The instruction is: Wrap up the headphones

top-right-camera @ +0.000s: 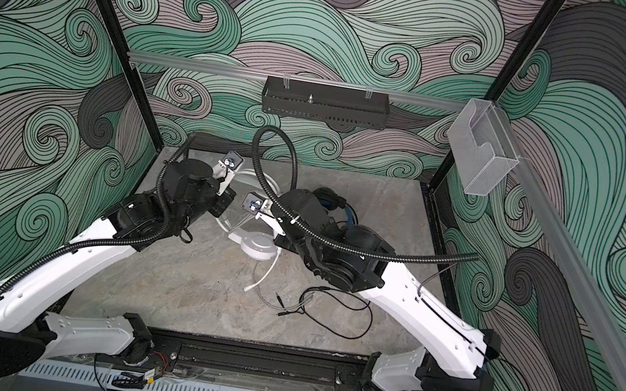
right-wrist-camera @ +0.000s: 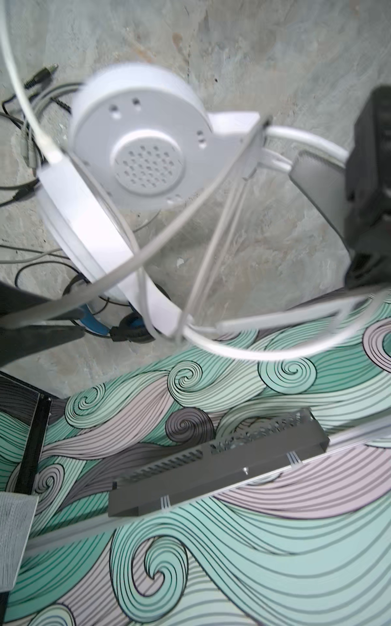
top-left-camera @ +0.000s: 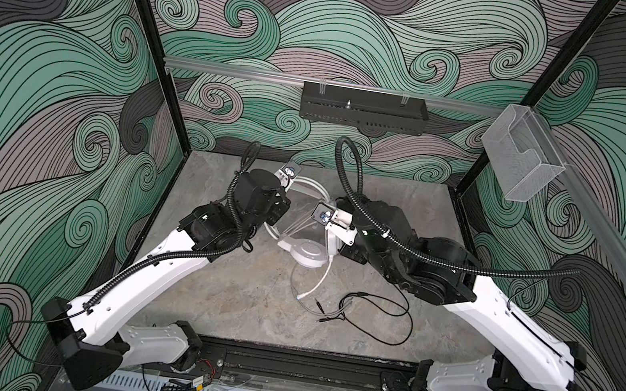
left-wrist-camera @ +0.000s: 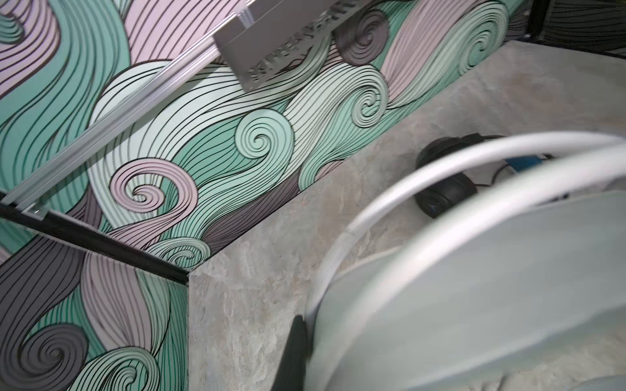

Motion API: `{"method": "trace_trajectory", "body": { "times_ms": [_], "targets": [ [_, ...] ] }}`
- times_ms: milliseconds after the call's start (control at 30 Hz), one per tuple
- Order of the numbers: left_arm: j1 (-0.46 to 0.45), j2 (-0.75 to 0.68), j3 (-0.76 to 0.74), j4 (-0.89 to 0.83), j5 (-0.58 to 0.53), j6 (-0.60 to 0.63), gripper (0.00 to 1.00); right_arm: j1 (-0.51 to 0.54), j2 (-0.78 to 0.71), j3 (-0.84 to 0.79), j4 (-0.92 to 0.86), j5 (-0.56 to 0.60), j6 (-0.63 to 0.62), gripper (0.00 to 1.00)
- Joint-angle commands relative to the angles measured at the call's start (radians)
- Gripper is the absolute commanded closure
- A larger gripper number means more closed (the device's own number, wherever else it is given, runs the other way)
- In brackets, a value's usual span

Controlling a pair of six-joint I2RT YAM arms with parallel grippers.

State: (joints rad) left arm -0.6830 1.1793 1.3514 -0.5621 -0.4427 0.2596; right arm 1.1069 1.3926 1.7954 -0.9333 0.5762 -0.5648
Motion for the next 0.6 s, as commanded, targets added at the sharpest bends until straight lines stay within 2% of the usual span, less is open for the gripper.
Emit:
{"method": "trace_trajectory", "body": {
  "times_ms": [0,333,567],
  "targets": [
    [-0.006,-0.054,0.002,-0.042,0.129,0.021,1.00,-0.034,0.000,0.036,0.048,0.022,-0.035,1.00],
    [-0.006,-0.098,0.032,-0.098,0.281,-0.033,1.00,-0.167,-0.068,-0.080,0.132,-0.126,0.057,1.00],
    [-0.007,-0.104,0.090,-0.116,0.377,-0.109,1.00,-0.237,-0.146,-0.237,0.262,-0.274,0.100,0.93]
  ]
}}
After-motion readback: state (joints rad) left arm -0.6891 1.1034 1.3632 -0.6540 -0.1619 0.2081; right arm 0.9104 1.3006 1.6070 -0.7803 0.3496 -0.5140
